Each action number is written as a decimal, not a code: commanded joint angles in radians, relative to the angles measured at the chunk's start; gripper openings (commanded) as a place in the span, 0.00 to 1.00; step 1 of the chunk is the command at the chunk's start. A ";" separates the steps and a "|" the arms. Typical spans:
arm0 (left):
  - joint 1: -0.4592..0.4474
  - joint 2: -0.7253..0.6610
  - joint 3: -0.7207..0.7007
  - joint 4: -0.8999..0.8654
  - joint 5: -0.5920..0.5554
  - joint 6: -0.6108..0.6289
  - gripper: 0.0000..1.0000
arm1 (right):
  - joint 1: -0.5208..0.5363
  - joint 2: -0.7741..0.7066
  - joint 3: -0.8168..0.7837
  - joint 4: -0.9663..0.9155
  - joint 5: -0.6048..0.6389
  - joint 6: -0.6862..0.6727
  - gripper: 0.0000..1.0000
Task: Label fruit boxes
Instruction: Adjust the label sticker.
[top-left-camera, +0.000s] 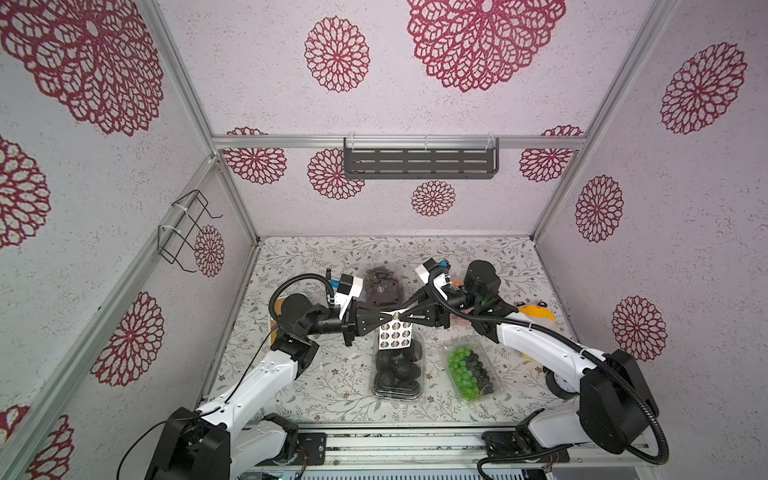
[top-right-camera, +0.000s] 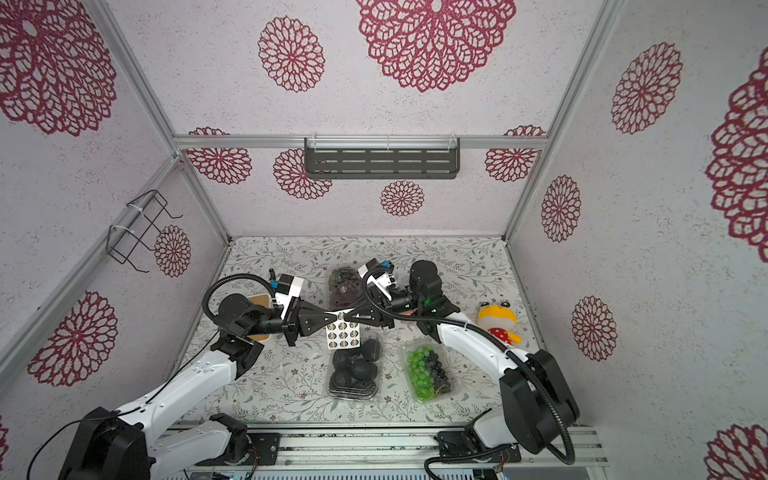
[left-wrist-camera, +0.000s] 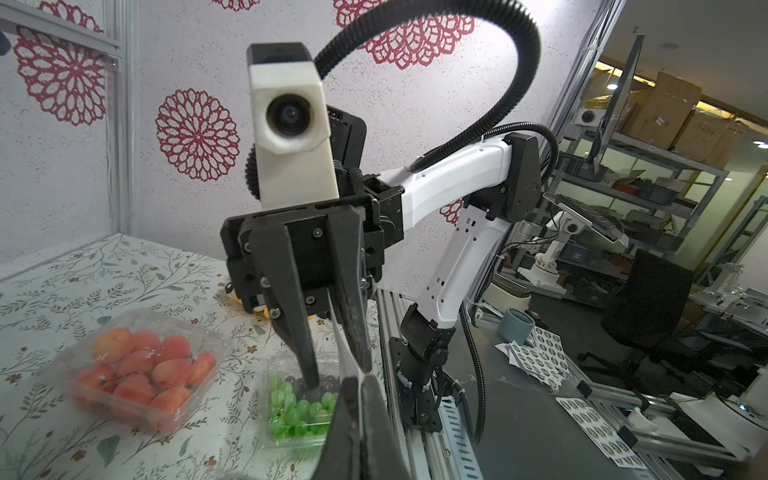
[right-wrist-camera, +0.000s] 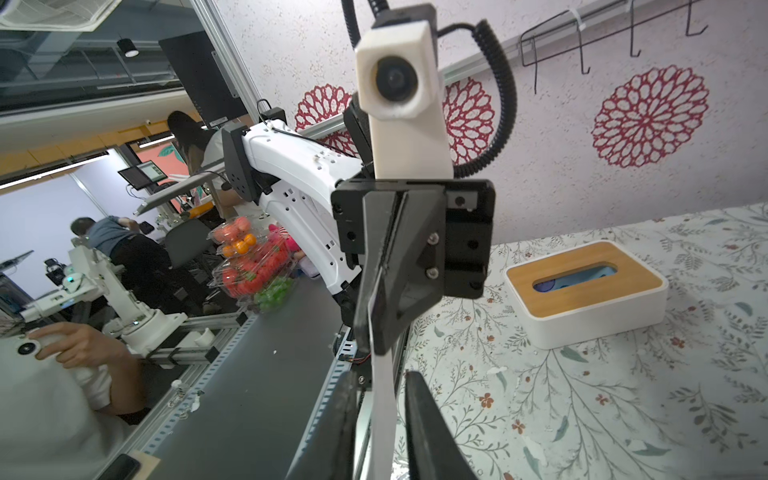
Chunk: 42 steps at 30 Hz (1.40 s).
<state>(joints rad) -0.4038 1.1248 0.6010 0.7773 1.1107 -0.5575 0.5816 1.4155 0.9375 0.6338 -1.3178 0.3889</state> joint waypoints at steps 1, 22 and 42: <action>0.009 -0.018 0.000 -0.018 0.007 0.011 0.00 | -0.002 -0.040 -0.006 0.055 -0.046 0.013 0.26; -0.003 0.020 0.004 0.058 0.051 -0.040 0.00 | 0.030 0.022 0.047 0.112 -0.090 0.046 0.00; -0.036 0.100 0.015 0.189 0.091 -0.116 0.00 | 0.042 0.046 0.060 0.112 -0.100 0.040 0.00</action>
<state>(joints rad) -0.4301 1.2079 0.5999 0.9581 1.1950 -0.6605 0.6075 1.4738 0.9688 0.7013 -1.3937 0.4381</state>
